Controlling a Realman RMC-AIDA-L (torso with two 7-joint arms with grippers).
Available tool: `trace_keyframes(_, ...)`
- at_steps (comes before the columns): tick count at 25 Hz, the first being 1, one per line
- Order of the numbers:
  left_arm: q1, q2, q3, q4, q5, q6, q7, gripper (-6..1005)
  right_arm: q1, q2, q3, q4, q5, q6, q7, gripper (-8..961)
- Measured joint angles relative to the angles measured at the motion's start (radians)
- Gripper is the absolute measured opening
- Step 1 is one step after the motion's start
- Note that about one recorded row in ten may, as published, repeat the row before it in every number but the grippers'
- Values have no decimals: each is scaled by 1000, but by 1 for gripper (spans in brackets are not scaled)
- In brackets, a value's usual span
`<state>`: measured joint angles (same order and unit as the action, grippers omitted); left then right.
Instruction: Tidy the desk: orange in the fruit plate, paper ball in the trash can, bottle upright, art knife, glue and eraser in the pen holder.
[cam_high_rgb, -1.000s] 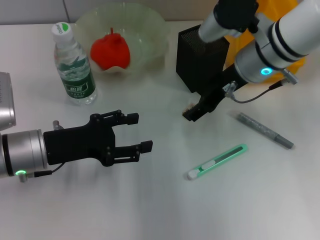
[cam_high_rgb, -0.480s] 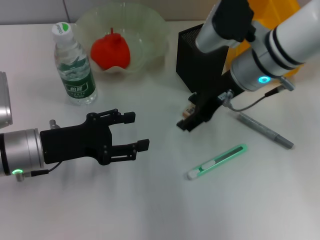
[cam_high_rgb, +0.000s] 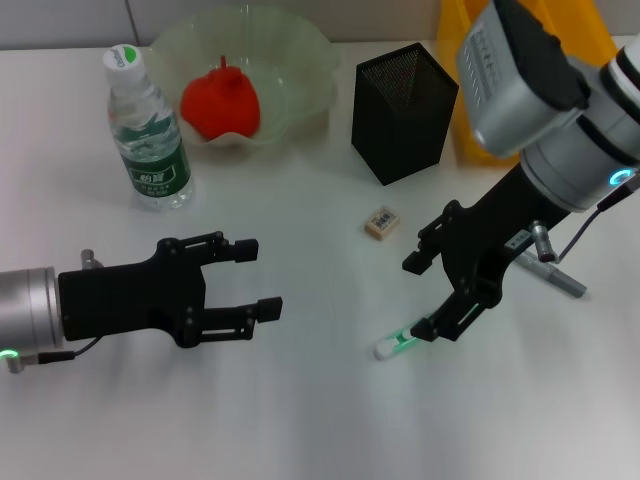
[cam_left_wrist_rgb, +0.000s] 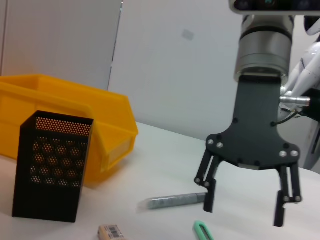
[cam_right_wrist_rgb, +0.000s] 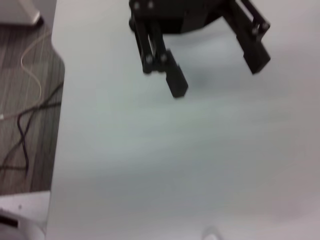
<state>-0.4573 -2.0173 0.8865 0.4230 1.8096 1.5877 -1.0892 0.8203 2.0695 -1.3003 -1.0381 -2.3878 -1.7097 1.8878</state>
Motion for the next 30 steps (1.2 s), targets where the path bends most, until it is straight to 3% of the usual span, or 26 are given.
trace_keyframes(8,32,10,0,27,11,39,-1,802,22,12,-24,84,-20,49,-95,823)
trace_keyframes(18,43,8,-5,42,22,47,3,802,34,17,-156,155,15,157,-141,822)
trace_keyframes(22,40,5,-2,42,22,41,0,802,27,18,-235,164,27,217,-143,674)
trace_keyframes(30,42,6,-9,42,20,43,-1,801,25,18,-261,172,58,237,-162,576)
